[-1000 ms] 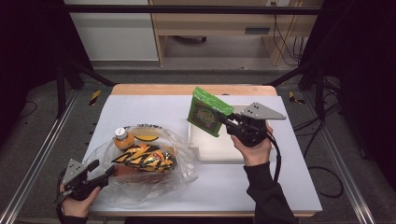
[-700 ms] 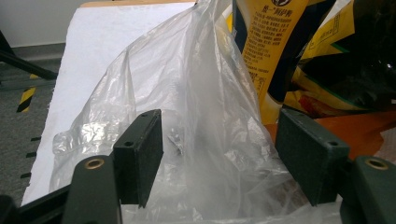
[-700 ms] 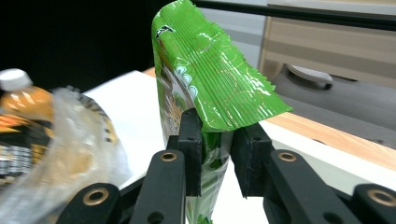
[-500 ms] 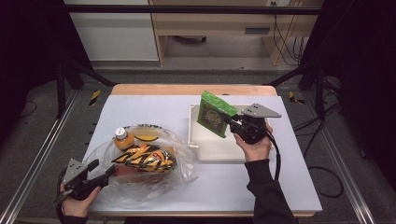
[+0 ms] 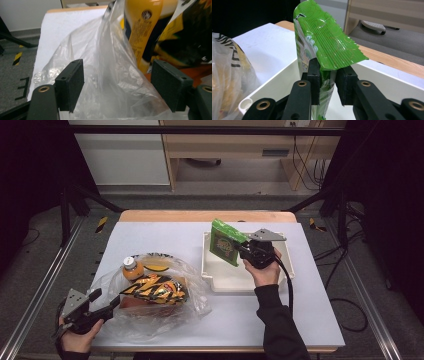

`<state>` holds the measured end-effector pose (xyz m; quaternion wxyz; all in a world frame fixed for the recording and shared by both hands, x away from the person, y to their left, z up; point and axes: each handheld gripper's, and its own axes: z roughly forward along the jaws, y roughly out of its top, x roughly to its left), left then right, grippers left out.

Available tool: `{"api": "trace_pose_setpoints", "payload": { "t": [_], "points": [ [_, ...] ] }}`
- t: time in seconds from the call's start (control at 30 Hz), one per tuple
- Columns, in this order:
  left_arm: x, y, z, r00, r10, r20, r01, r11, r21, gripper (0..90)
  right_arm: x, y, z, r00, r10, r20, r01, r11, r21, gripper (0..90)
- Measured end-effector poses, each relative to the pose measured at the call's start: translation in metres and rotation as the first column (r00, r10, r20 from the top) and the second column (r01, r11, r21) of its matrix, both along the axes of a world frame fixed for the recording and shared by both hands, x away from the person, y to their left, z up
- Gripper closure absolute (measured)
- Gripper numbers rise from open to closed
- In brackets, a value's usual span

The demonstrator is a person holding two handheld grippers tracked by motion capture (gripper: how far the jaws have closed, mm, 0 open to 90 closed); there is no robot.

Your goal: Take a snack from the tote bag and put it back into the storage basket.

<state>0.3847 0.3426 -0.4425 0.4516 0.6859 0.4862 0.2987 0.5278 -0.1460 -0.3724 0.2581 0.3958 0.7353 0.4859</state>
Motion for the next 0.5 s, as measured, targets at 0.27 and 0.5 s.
{"api": "trace_pose_setpoints", "payload": {
  "t": [0.27,0.5],
  "points": [
    [-0.005,0.002,0.014,0.9994,-0.013,0.031,0.014,0.9996,-0.025,24.1,0.013,0.006,-0.011,0.9997,-0.012,-0.023,0.011,1.000,-0.024,74.8],
    [-0.004,0.001,0.015,0.9994,-0.024,0.023,0.025,0.9994,-0.025,24.1,0.024,0.013,-0.022,0.9990,-0.003,-0.045,0.001,0.999,-0.038,74.7]
  ]
}}
